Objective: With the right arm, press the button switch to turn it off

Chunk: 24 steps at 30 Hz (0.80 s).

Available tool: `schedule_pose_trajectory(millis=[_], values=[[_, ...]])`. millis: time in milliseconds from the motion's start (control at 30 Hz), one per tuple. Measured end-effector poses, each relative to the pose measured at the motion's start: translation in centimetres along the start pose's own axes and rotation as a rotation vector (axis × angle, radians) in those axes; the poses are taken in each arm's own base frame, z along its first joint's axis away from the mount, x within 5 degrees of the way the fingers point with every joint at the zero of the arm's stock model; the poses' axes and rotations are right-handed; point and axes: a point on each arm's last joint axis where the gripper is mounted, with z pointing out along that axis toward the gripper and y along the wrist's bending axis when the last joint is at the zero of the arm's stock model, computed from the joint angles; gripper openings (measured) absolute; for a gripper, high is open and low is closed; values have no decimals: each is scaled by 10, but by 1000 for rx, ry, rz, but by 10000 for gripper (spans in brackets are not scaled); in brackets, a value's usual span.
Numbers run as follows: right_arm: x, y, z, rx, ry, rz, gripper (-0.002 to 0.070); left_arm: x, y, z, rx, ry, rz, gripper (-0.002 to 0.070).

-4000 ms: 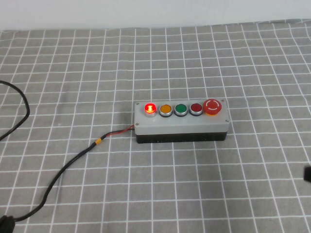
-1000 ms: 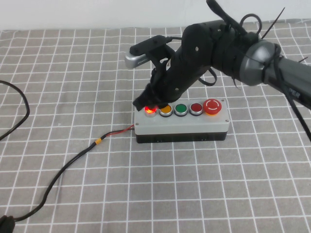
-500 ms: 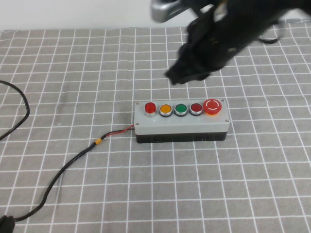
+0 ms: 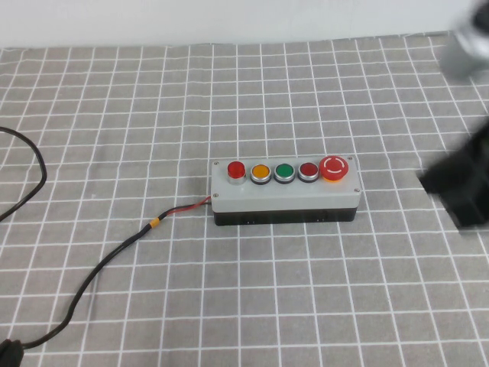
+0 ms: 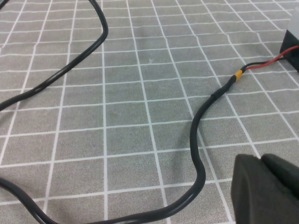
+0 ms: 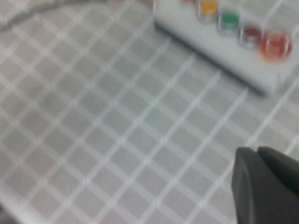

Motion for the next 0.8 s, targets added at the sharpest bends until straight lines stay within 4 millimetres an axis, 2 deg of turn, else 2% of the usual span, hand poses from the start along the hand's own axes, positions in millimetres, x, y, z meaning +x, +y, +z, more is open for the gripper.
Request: schedule_pose_trajectory(millis=[167,433,633,800], values=[[37,-1,2,14,117,-1,-17,0,0,0,0,0,0,-3],[57,-6,26,50,161,-13,-17,0,0,0,0,0,0,-3],[79,-17,53,113,-34,-39,-17,0,0,0,0,0,0,-3],[125,-37,68,193,-270,64,-17,0,0,0,0,0,0,-3]])
